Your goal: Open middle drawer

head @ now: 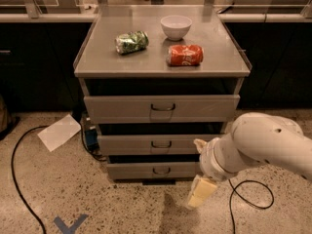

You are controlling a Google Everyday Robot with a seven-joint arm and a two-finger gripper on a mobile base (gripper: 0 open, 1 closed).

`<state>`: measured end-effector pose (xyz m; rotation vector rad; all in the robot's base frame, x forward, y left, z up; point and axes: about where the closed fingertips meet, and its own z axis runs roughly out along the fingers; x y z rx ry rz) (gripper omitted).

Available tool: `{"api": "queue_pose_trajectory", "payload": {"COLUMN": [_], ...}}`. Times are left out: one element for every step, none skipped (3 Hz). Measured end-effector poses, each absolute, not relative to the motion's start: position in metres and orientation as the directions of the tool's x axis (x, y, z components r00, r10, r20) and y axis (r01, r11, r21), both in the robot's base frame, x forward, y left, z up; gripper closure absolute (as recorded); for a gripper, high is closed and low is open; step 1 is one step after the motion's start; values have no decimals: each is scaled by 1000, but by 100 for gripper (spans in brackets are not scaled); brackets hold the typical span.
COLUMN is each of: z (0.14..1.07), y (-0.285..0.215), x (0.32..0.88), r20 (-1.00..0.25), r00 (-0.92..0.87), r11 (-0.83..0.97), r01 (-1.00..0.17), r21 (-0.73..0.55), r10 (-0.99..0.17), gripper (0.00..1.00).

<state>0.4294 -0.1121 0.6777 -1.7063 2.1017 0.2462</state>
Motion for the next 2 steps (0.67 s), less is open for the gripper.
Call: {"api": "queue_pose_trajectory", "payload": {"z": [650,614], "y": [-94,-89], "x": [456,491], "r20": [-454,-484], "r00": [-137,-176], "r11": [231,286], "r01": [-960,-945], "r21": [-159,-162], "r10": [-880,-857], "gripper": [0,0]}}
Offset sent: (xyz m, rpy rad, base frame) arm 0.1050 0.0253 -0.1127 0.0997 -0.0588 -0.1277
